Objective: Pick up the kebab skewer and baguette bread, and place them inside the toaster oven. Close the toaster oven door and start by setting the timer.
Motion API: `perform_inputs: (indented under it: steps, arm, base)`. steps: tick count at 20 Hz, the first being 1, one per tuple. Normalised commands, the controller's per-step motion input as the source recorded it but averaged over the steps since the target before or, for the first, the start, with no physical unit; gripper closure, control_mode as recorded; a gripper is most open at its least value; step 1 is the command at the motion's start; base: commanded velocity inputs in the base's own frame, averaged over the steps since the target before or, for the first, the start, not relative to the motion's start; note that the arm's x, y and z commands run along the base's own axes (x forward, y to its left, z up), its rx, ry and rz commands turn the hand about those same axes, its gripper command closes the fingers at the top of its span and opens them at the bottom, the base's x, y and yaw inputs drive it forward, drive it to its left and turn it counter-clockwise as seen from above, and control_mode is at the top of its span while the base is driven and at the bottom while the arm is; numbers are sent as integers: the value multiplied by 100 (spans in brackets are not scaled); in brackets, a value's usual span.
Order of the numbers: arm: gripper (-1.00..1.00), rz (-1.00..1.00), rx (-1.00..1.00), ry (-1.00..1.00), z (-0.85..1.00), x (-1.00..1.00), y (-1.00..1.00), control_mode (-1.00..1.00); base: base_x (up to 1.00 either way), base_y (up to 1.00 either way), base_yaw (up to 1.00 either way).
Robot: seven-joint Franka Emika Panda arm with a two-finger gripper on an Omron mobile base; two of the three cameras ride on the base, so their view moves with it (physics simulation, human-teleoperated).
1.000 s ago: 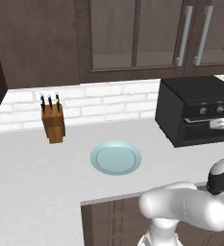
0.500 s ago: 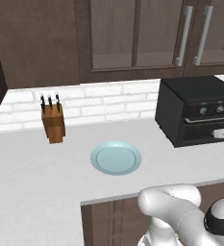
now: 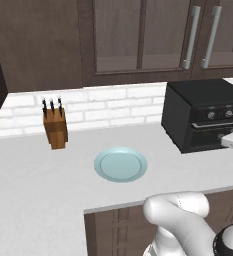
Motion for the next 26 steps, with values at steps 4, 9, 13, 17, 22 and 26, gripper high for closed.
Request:
perform_inputs:
  steps: [4,9,13,17,22,26]
  arm:
    - [-100,5,0,-13,61,0,3,-100]
    - [-100,0,0,-12,19,0,18,-100]
    - [-100,-2,0,-10,-1,0,24,-100]
    - [-100,-1,0,-13,0,11,16,-100]
    - [-100,-4,0,-6,0,18,0,-100]
    - [-100,-8,0,-1,0,19,0,-100]
  base:
    - [0,0,0]
    - [0,0,0]
    - [0,0,0]
    - [0,0,0]
    - [0,0,0]
    - [0,0,0]
